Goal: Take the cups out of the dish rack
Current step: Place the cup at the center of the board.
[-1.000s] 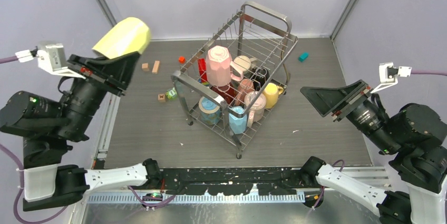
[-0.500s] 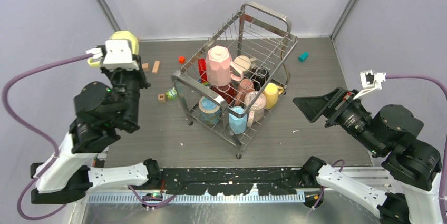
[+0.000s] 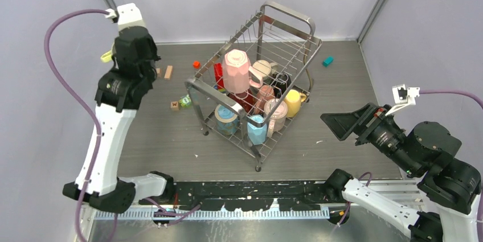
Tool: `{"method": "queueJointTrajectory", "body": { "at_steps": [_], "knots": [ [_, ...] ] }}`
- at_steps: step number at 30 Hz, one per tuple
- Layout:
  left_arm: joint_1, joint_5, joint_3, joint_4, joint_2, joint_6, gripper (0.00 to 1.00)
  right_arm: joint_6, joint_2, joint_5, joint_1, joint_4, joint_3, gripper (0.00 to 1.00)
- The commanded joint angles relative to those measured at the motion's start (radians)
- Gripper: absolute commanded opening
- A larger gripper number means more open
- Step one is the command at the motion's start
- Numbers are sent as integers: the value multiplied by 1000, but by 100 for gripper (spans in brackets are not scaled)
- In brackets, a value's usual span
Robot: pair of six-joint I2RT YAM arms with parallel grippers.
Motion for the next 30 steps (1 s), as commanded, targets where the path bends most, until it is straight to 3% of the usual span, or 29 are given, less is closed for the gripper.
{"method": "queueJointTrajectory", "body": {
  "at_steps": [1,5,9,30],
  "knots": [
    [263,326,81,-107,57,-265,0,-1,-14,3,2,-19,13,100],
    [524,516,17,-151,137,-406,0,-1,-19,10,2,-59,21,100],
    [623,618,-73,-154,202,-463,0,-3,-27,8,1,-82,6,100],
    [579,677,-173,-138,523,-381,0,-5,-25,-24,3,-129,-37,100]
  ]
}}
